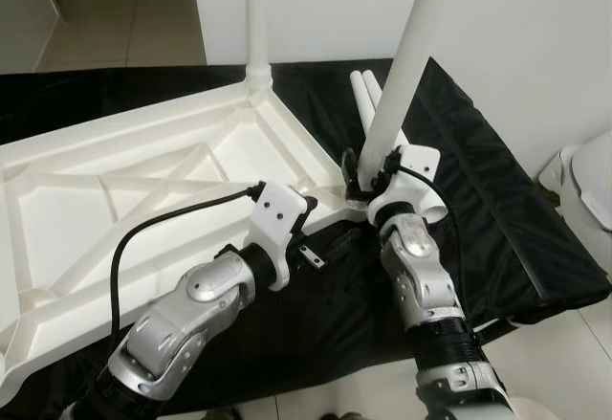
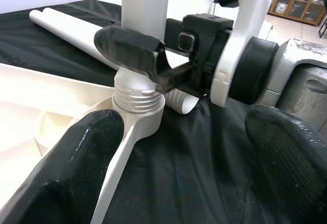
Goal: Building children table
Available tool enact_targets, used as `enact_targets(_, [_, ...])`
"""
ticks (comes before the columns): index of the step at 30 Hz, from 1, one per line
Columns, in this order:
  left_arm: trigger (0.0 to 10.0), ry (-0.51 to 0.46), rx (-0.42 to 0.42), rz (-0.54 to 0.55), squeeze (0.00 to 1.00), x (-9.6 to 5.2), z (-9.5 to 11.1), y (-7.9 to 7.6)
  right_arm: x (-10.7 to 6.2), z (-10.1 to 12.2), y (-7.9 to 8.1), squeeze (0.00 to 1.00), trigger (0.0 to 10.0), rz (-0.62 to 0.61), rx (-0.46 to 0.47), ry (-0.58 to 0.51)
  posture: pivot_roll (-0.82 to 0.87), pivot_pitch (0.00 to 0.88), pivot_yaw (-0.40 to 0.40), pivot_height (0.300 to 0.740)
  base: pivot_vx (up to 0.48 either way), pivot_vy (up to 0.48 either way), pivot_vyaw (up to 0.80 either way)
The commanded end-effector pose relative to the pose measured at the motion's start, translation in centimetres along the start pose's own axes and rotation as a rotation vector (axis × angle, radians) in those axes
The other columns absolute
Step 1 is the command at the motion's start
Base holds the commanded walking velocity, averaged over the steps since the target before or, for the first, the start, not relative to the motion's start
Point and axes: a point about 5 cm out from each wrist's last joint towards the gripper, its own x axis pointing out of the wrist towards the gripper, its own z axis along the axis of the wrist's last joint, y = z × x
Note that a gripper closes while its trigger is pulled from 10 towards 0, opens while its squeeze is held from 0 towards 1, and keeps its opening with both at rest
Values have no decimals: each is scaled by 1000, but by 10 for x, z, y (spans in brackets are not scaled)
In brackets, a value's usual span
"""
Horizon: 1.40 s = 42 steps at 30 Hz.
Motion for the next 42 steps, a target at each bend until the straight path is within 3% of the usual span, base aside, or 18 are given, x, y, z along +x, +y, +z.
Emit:
enact_targets(1, [10000,12,6,-94,0,-1,-1,-6,-3,-3,-1,0,10000,50,17,21,11,101,-39,740,0,0,0])
enact_targets(6, [10000,12,4,-98,0,-1,0,-7,-5,-5,-6,0,10000,150,16,37,8,105,-33,740,0,0,0])
enact_targets(7, [10000,13,5,-100,0,-1,0,-6,-6,-6,-12,0,10000,227,4,45,9,108,-31,740,0,0,0])
enact_targets(14, [10000,11,4,-96,0,-1,1,-5,-4,-5,-20,0,10000,286,-28,51,9,112,-25,740,0,0,0])
enact_targets(22, [10000,3,1,-84,0,1,3,-3,9,-7,-43,0,10000,413,-114,85,13,115,-26,740,0,0,0])
enact_targets(35, [10000,3,2,-78,0,-1,5,-1,16,-14,-48,0,10000,536,-114,137,22,115,-18,740,0,0,0])
enact_targets(36, [10000,4,1,-79,0,-1,5,-1,17,-14,-48,0,9373,543,-117,141,22,114,-18,740,0,0,0])
enact_targets(37, [10000,4,0,-80,0,-1,5,-1,18,-15,-48,0,9373,548,-119,143,22,115,-17,740,0,0,0])
enact_targets(38, [10000,4,-1,-81,0,-1,5,-1,18,-15,-48,0,6627,553,-116,144,21,114,-15,740,0,0,0])
enact_targets(40, [10000,4,-2,-82,0,-1,5,-1,19,-15,-48,0,6627,556,-114,144,21,114,-15,740,0,0,0])
enact_targets(41, [10000,5,-3,-83,0,-1,5,-1,19,-16,-48,0,0,560,-117,145,23,114,-17,740,0,0,0])
enact_targets(42, [10000,7,-2,-84,0,-1,5,-1,20,-16,-49,0,0,562,-104,150,24,115,-17,740,0,0,0])
